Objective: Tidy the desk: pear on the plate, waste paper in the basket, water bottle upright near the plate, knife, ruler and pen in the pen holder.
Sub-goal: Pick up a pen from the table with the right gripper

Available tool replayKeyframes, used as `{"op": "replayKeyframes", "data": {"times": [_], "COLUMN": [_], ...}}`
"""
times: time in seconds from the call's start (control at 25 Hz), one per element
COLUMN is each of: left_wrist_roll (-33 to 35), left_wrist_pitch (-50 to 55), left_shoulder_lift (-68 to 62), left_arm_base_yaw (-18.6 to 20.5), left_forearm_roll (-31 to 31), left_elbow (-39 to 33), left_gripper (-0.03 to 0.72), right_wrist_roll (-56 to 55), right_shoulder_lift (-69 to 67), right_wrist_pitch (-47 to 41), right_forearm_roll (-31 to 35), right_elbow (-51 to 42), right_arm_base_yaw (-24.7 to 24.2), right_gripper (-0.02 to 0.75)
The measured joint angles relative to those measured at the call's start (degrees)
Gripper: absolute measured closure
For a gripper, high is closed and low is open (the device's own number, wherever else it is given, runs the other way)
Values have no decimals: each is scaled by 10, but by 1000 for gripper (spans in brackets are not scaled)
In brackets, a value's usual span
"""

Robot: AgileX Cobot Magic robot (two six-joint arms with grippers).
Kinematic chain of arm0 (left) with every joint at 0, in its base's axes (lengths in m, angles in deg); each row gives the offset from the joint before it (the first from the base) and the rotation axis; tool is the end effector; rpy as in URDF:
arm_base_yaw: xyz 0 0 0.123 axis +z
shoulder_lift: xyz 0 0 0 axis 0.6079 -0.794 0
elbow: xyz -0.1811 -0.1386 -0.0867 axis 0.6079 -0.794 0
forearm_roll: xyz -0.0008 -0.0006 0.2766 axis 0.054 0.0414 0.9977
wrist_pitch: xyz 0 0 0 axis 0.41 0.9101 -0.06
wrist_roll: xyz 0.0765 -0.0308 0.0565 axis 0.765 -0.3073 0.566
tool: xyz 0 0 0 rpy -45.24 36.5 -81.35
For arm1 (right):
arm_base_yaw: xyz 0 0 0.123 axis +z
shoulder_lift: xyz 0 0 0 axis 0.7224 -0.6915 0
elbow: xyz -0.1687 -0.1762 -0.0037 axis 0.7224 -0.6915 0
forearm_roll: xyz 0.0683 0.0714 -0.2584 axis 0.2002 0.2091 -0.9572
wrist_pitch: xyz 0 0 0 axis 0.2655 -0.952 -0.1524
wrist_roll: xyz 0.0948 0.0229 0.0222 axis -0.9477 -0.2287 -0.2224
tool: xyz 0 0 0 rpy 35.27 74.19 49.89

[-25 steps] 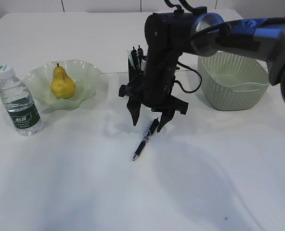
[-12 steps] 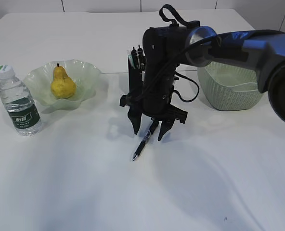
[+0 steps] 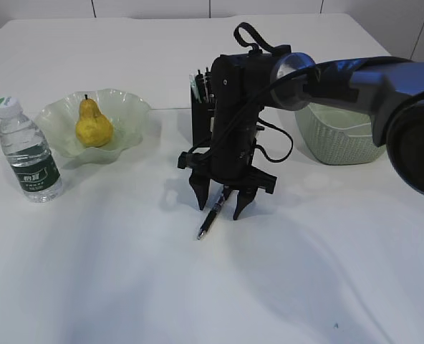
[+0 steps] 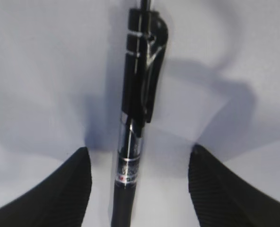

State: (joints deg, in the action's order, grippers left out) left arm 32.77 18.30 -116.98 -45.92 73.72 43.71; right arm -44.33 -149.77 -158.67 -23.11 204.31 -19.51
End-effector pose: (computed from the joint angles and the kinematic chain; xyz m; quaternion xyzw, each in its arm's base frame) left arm 0.3408 -0.0309 0.3623 0.0182 0.9584 0.0678 0.2767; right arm 0.4216 0.2284 0.0806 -0.1796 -0.9811 -0.0645 0.0325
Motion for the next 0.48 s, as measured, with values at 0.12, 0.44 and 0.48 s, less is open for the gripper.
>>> {"op": "replayKeyframes", "data": {"times": [0.12, 0.44, 0.48], "left_wrist_roll": [0, 0, 0], "left_wrist_pitch": [0, 0, 0], "left_shoulder_lift": [0, 0, 0], "left_arm_base_yaw": [0, 0, 0], "left_forearm_roll": [0, 0, 0], "left_elbow": [0, 0, 0], "left_gripper": [430, 430, 430], "right_wrist_roll": [0, 0, 0], "right_shoulder_lift": [0, 0, -1], "right_wrist_pitch": [0, 0, 0], "right_forearm_roll": [-1, -32, -38], "right_elbow": [0, 0, 0], "right_arm_base_yaw": [0, 0, 0], "right_gripper": [227, 409, 460]}}
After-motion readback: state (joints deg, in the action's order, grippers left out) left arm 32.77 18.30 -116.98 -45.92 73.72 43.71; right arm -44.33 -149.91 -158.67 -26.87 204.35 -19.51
